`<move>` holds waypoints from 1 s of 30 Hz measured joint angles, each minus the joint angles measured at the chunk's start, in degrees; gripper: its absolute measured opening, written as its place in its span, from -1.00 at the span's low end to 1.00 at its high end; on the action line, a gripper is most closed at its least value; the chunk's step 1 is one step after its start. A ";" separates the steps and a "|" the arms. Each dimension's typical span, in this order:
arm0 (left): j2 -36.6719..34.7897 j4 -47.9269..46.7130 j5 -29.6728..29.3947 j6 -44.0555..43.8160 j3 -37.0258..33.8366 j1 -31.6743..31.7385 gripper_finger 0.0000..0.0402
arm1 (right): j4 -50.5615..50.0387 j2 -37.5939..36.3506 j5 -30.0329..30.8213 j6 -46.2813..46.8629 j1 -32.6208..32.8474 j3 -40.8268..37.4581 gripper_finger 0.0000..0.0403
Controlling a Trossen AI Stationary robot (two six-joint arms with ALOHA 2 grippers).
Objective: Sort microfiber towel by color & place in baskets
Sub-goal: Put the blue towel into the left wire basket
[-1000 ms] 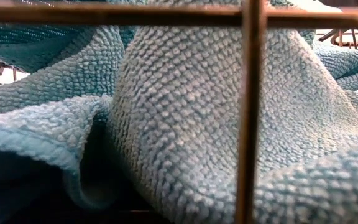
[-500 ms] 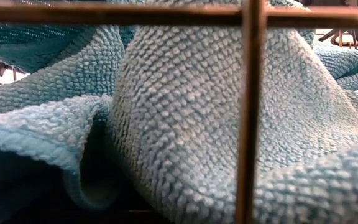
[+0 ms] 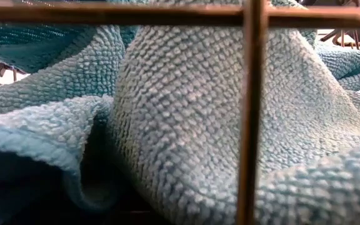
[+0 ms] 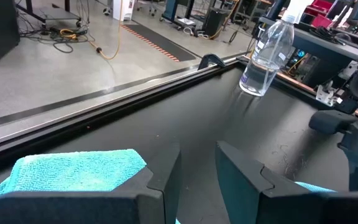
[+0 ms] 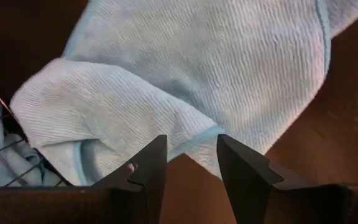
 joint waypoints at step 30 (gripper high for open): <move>-0.02 0.02 -0.02 1.51 0.00 0.02 -0.58 | 1.30 5.97 -8.94 -2.63 -0.22 -2.07 -0.33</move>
